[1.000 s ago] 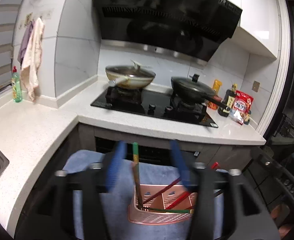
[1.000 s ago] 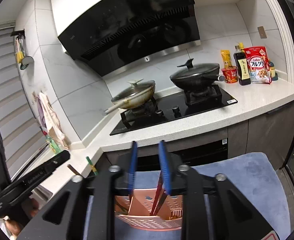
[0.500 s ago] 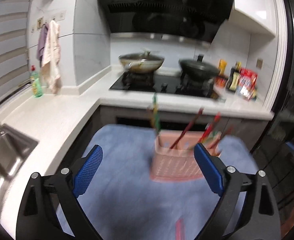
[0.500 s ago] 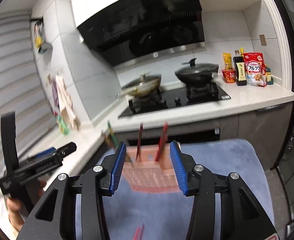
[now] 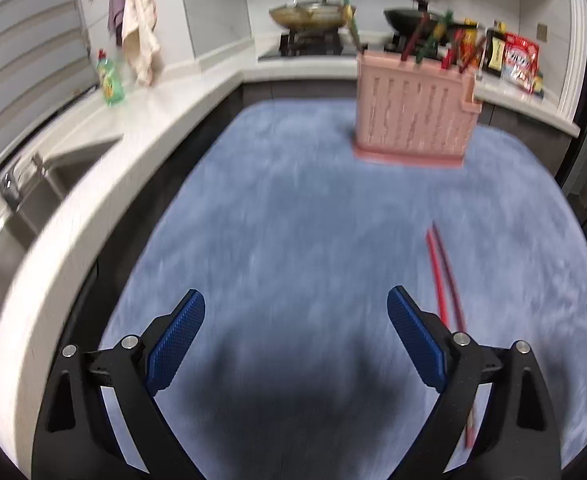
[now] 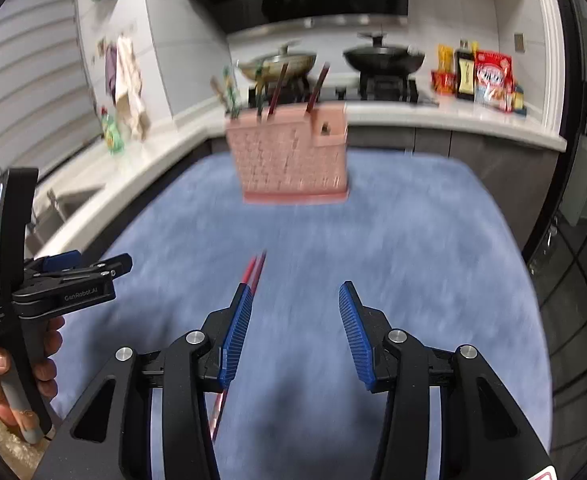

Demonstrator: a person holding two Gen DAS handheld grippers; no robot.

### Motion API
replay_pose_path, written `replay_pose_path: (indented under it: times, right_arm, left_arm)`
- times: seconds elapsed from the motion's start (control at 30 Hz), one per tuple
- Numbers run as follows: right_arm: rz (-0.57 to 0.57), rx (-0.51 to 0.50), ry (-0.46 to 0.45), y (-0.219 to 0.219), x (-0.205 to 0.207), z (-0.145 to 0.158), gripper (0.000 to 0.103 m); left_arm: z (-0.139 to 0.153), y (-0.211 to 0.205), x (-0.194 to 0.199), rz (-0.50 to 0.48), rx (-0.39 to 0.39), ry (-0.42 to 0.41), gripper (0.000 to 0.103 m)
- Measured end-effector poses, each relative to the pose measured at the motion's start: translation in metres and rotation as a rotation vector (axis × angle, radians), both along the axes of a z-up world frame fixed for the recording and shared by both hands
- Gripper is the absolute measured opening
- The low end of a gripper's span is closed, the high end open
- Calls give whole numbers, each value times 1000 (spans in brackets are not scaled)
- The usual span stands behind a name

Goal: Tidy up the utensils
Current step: 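Move both open tools back toward the last two red chopsticks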

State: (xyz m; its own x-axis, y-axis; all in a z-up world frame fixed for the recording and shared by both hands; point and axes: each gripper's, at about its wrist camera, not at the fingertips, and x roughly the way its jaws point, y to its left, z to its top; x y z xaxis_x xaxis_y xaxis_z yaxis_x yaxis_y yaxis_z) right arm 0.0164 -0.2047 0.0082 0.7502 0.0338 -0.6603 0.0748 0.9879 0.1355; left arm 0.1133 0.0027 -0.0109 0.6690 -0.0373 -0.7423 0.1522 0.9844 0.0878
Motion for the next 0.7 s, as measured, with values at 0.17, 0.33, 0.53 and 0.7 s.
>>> replay_pose_path:
  times: [0.17, 0.33, 0.53, 0.7]
  right_arm:
    - [22, -19, 57, 27, -17, -31, 43]
    - [58, -9, 96, 48, -23, -50, 37]
    - [78, 9, 132, 65, -24, -67, 24]
    - [96, 4, 150, 74, -20, -77, 17]
  left_arm:
    - [-25, 6, -23, 40, 6, 50, 88]
    - [-43, 13, -38, 55, -8, 104, 88]
    - [-51, 24, -46, 73, -27, 128, 88]
    - [-51, 31, -48, 76, -51, 134, 88]
